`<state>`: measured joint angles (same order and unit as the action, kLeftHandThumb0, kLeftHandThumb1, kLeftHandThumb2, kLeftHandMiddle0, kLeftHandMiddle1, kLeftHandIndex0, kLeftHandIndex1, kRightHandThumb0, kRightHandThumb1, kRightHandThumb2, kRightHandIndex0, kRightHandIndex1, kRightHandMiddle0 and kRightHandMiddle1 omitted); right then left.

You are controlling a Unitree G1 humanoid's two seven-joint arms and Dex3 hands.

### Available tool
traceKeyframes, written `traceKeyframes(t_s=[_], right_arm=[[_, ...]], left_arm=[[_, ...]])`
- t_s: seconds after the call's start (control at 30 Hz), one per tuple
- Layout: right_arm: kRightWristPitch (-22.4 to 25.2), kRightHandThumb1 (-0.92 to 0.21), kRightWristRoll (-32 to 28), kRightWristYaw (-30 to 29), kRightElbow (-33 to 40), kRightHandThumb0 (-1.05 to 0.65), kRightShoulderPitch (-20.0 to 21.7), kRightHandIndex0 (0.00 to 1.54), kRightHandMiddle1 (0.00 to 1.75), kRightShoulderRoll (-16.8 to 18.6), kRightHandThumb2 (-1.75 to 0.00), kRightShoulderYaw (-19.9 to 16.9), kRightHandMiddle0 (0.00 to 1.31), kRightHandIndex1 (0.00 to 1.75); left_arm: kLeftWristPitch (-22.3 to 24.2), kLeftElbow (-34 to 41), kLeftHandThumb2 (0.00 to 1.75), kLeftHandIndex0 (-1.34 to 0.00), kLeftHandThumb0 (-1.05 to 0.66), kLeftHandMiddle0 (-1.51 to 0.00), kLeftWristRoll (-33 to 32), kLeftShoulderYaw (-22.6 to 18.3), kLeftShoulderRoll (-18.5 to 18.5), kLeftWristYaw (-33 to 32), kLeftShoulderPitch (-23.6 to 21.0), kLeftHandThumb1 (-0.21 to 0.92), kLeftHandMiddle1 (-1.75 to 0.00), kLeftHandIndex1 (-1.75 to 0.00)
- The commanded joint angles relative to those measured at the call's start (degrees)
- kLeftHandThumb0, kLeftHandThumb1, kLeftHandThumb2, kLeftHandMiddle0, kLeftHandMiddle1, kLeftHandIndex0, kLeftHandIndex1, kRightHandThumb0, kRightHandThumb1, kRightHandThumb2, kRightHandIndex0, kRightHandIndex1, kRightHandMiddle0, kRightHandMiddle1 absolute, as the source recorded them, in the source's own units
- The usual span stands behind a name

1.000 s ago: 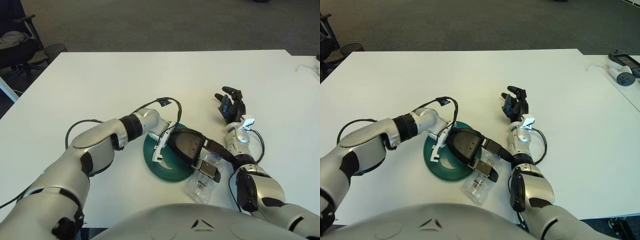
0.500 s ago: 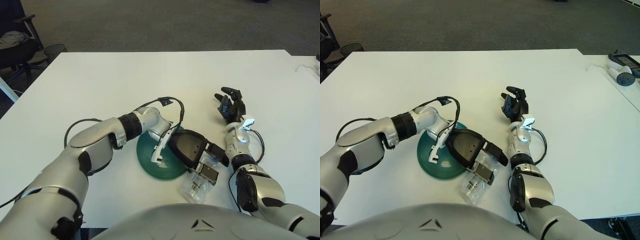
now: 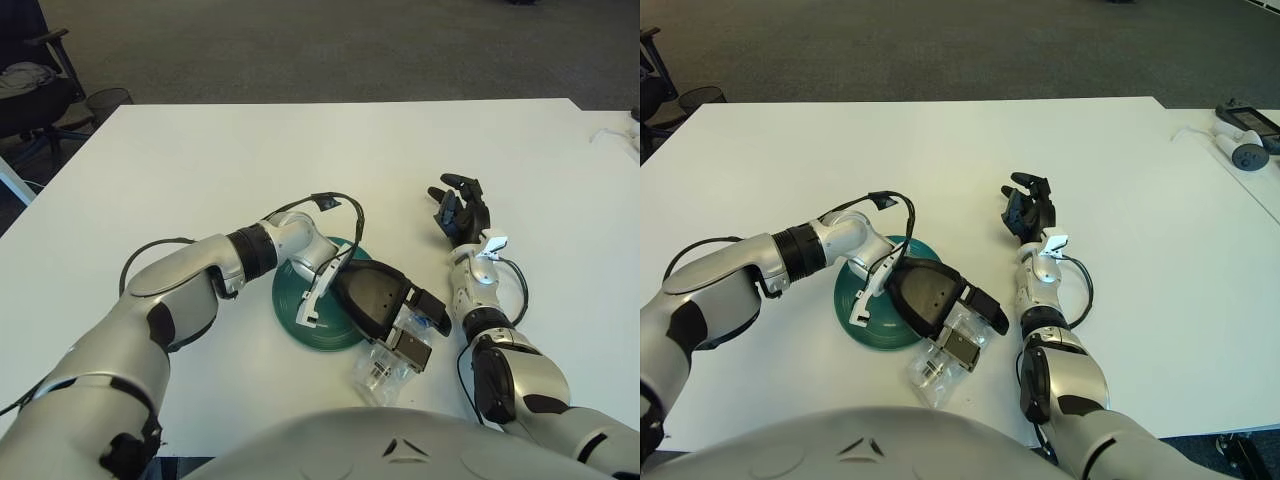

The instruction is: Put the bottle into the plate.

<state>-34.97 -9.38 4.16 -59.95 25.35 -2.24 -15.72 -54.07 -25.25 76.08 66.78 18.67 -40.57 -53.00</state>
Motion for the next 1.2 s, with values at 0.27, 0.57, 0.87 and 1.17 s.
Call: traceKeyframes(t_s=[0.27,0.57,0.87,1.17], right_arm=[[9.29,-0.75,0.46,-1.23,-7.63,-0.48,-6.48,0.28,1.34,0.93,-0.92,0.23,0.12,0.89],[9.74,-0.77,0.93,-1.47,-7.60,-0.50,-6.55,0.28,1.35,0.70,-0.91,0.22,0.09,0.89],[9.55,-0.74,0.98,-1.05,-7.52,-0.49,-6.65,0.28,1.35,0.59,-0.92,0.41,0.10,0.90],[10.10,-0.78,0.63,-0.37,-7.72,-0.51,-6.77,0.28,1.34,0.34,-0.91,0.32,0.08,0.88]], left_arm=[[-3.15,1.28,0.91,-0.36,-0.39,-0.28,-6.51,-3.42,1.67,8.31,6.13,0.64,-0.93,-1.75],[-3.16,2.42,0.93,-0.38,-0.39,-0.30,-6.70,-5.98,2.15,9.03,8.49,0.62,-1.21,-1.75],[-4.10,2.72,0.89,-0.40,-0.09,-0.45,-8.50,-7.80,2.28,12.52,9.82,0.59,-1.37,-1.75],[-7.97,-1.19,1.16,-0.42,-0.01,-0.51,-13.08,-10.85,0.80,14.91,7.48,0.42,-1.61,-1.75]])
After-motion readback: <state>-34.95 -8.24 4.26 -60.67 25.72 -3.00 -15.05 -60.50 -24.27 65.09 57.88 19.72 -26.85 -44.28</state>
